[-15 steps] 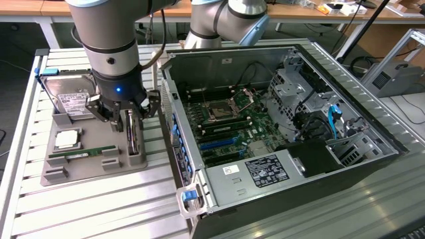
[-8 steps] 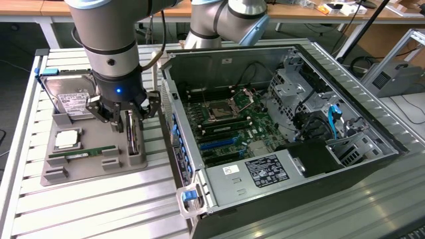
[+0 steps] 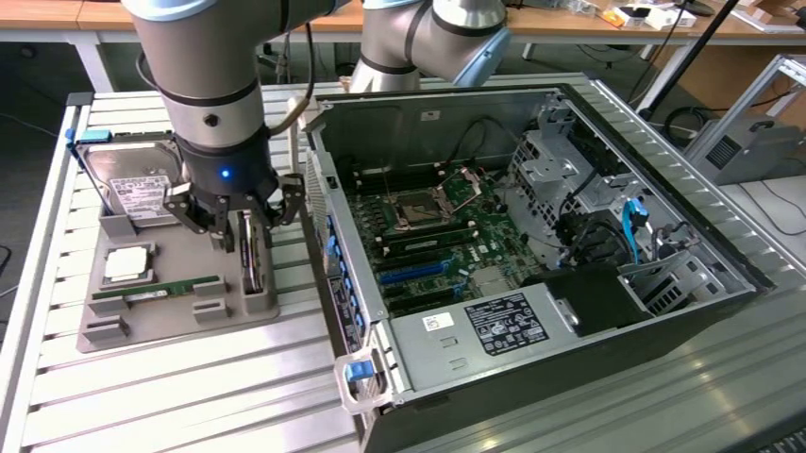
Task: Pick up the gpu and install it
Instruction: 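Pick up the gpu and move the gpu toward the slot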
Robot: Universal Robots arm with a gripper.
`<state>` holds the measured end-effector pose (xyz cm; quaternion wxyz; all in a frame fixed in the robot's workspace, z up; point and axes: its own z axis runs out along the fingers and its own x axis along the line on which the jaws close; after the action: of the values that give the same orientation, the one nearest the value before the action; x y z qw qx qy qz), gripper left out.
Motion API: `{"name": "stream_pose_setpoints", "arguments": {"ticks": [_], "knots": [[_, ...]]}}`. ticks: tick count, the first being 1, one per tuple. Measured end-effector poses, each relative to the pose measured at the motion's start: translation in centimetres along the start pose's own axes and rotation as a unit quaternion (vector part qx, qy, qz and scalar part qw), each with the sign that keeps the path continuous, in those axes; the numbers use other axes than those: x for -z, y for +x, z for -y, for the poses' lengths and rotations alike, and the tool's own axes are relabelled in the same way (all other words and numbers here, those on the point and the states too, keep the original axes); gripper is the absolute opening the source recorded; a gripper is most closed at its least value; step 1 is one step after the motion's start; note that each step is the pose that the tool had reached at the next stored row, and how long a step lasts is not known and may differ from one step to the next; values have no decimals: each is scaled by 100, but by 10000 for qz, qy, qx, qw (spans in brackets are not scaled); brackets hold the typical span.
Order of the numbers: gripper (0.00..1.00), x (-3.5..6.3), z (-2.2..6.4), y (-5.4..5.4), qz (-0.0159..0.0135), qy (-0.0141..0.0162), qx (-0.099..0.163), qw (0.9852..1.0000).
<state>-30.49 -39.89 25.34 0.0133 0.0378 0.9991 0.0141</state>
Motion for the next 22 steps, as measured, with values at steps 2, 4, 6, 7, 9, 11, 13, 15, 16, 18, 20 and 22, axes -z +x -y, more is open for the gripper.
{"name": "stream_pose_setpoints", "arguments": {"ticks": [2,4,6,7,9,11,13,15,16,18,20,22], "knots": [[48,-5,0,0,0,0,0,10000],[48,-11,0,0,0,0,0,10000],[48,-19,0,0,0,0,0,10000],[48,-24,1,0,0,0,0,10000],[48,-29,1,1,0,0,0,10000],[48,-34,1,1,0,0,0,10000],[48,-39,1,1,0,0,0,10000],[48,-44,1,1,0,0,0,10000],[48,-46,1,1,0,0,0,10000],[48,-54,2,1,0,0,0,10000],[48,-60,2,1,0,0,0,10000],[48,-64,2,2,0,0,0,10000]]}}
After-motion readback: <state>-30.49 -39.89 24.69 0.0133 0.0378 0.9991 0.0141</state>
